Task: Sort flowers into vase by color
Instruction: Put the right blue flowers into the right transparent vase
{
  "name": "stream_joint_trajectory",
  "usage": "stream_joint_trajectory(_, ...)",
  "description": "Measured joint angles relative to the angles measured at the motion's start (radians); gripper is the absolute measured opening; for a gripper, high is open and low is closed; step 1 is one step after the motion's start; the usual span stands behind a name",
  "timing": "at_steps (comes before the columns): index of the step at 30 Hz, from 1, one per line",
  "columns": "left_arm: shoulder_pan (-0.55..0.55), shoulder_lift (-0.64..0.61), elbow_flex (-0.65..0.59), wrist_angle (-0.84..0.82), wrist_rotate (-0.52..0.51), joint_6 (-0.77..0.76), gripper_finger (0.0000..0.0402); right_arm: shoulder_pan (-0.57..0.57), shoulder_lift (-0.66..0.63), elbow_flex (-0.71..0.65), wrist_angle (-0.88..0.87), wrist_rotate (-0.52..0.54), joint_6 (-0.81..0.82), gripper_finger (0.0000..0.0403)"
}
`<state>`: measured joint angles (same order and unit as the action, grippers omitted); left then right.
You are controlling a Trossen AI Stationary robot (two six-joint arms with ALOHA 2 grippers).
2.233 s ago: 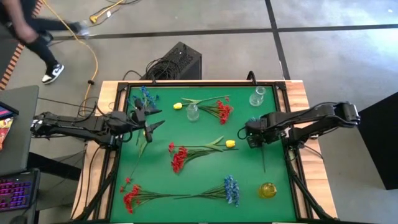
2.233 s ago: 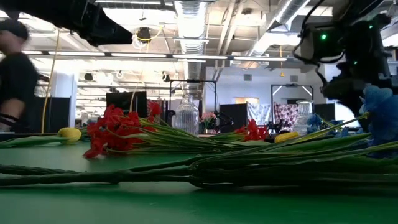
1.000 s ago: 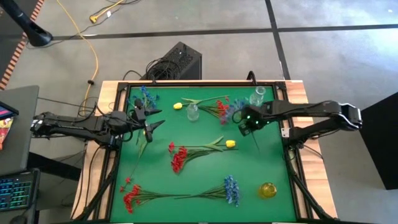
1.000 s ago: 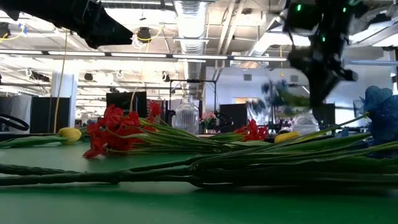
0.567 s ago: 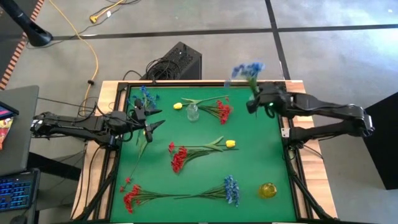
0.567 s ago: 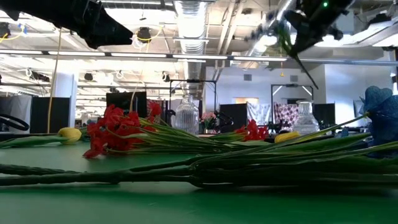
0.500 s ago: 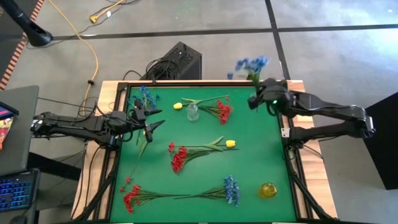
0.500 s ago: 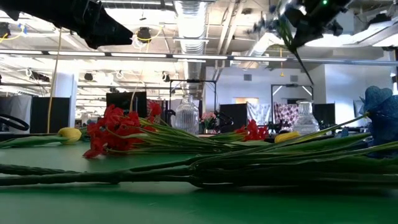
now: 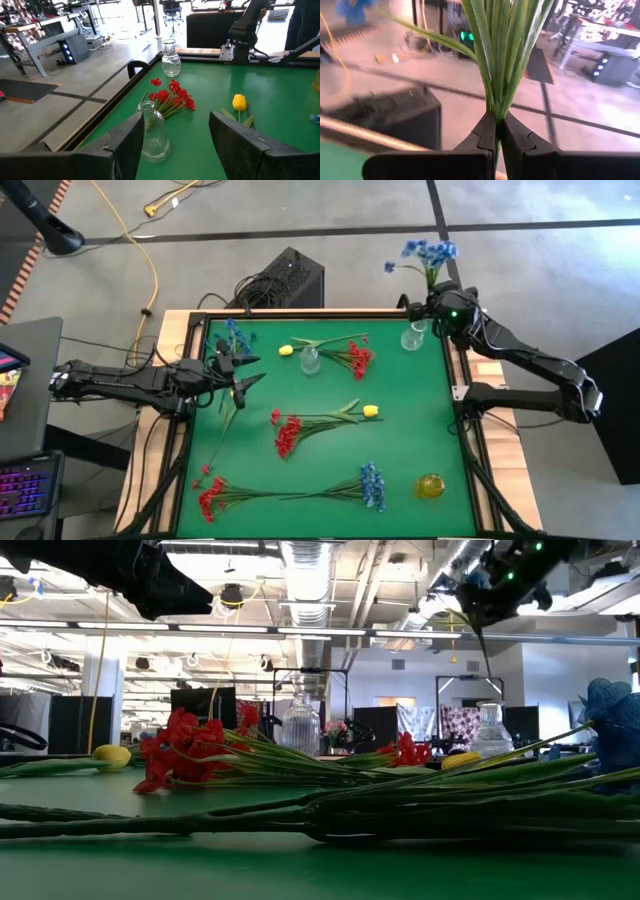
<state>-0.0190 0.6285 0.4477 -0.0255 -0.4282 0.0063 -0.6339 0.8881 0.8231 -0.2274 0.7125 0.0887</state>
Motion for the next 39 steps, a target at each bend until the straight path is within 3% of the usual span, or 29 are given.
stream_joint_trajectory(2,0.0,0.0,0.0,0.0,0.0,0.0,0.0214,-0.04,-0.001,-0.039,0.066,-0.05,-0.003,0.0039)
stream_joint_trajectory(7,0.0,0.0,0.0,-0.008,0.0,-0.002,0.0214,-0.077,0.0,-0.088,0.121,-0.06,-0.003,0.0039)
stream_joint_trajectory(24,0.0,0.0,0.0,-0.014,-0.002,-0.005,0.0214,-0.074,0.0,-0.217,0.156,-0.06,0.067,0.004)
stream_joint_trajectory(39,0.0,0.0,0.0,-0.014,-0.002,-0.011,0.0214,-0.063,0.0,-0.219,0.05,-0.061,0.087,0.0093)
